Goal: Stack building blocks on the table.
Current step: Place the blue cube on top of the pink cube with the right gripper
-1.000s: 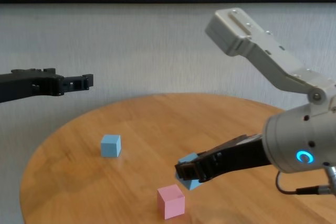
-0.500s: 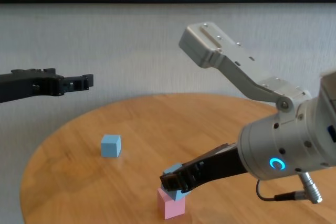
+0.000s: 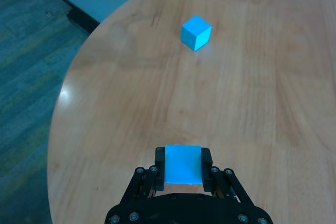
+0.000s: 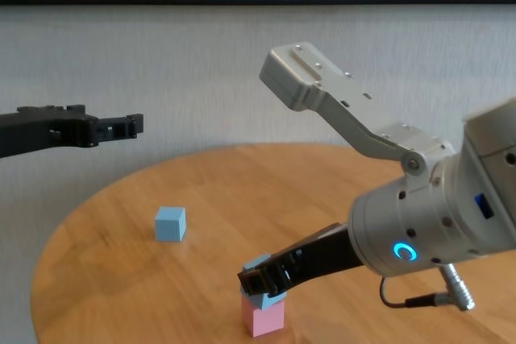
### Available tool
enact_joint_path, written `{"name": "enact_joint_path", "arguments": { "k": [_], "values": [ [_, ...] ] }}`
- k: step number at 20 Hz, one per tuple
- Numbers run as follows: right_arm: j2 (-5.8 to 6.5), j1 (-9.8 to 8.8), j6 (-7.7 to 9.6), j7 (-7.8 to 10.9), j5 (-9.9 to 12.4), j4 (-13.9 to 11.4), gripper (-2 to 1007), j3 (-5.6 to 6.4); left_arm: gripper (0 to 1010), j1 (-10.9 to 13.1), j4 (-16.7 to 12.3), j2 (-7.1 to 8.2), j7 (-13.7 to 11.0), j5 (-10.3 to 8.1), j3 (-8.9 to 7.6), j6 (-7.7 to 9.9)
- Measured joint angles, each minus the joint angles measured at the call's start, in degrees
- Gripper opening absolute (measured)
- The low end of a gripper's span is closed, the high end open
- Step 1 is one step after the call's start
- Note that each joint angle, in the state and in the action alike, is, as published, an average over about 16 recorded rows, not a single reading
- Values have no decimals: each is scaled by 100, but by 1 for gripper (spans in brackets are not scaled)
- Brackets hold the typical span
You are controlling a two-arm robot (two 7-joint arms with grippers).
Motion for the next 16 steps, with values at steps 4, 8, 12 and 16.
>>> {"name": "enact_joint_path", "arguments": {
  "k": [4,8,12,16],
  "values": [
    [-58,32,4,5,-59,76,354,11,1000,0,0,0,0,0,0,0],
    [-105,51,10,13,-113,134,354,30,1000,0,0,0,0,0,0,0],
    [-133,54,28,36,-154,162,354,56,1000,0,0,0,0,0,0,0],
    [-148,41,45,70,-187,166,354,84,1000,0,0,0,0,0,0,0]
  ]
}}
